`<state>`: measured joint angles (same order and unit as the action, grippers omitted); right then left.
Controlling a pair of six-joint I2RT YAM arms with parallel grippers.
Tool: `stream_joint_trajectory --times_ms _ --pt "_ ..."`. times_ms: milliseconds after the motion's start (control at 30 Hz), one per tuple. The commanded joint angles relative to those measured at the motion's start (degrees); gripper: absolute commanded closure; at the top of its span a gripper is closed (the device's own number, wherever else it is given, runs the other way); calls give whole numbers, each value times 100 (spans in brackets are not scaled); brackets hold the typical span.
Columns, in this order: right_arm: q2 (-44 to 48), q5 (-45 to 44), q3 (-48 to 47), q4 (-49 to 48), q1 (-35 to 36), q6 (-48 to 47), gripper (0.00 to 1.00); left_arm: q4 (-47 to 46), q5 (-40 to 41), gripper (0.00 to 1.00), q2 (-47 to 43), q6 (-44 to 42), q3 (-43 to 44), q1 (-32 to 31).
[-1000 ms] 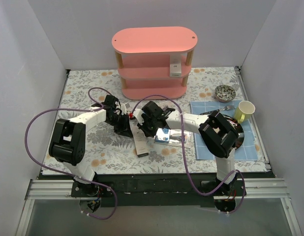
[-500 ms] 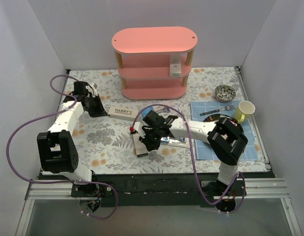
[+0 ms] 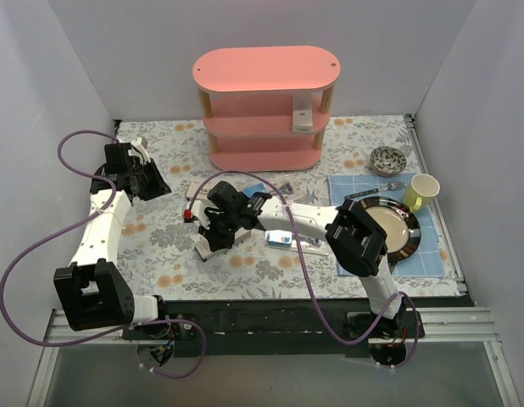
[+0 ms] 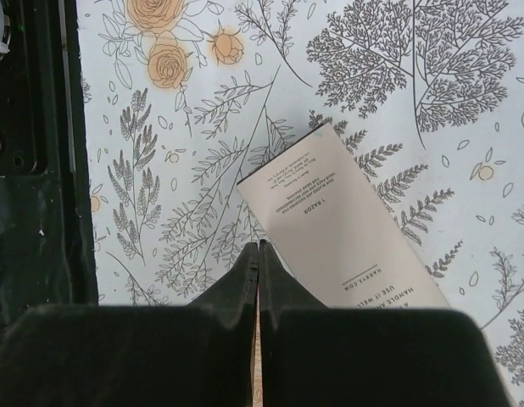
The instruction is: Place and organize the shaving razors onto the shelf
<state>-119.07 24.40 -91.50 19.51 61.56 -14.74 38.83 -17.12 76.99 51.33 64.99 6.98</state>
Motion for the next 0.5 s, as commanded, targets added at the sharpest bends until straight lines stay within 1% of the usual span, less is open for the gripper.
stream_joint_trajectory --times_ms 0,33,67,133,167,233,267,367,400,467 --pt "559 81 140 79 -153 -239 96 28 -115 91 -334 -97 -127 84" --pt "812 187 229 106 -257 -335 94 11 -150 89 -334 -114 -136 101" --pt "928 318 282 236 -319 -684 77 2 -212 88 -316 -123 -145 110" --pt "1165 513 422 334 -469 -1047 54 -24 -308 86 -281 -158 -136 137" --pt "1210 513 449 430 -522 -1457 41 -33 -405 84 -272 -185 -136 145" --pt "1167 697 388 632 -679 -2012 34 -51 -519 83 -264 -220 -127 180" --pt "1123 732 336 868 -724 -2485 31 -51 -607 83 -264 -237 -136 198" --pt "886 1048 46 1300 -917 -3296 29 -33 -687 82 -255 -255 -153 251" --pt "833 1084 1 1501 -953 -3777 29 -25 -722 81 -255 -281 -162 268" --pt "657 1075 -165 1696 -1005 -4201 28 -16 -748 81 -255 -299 -180 312"
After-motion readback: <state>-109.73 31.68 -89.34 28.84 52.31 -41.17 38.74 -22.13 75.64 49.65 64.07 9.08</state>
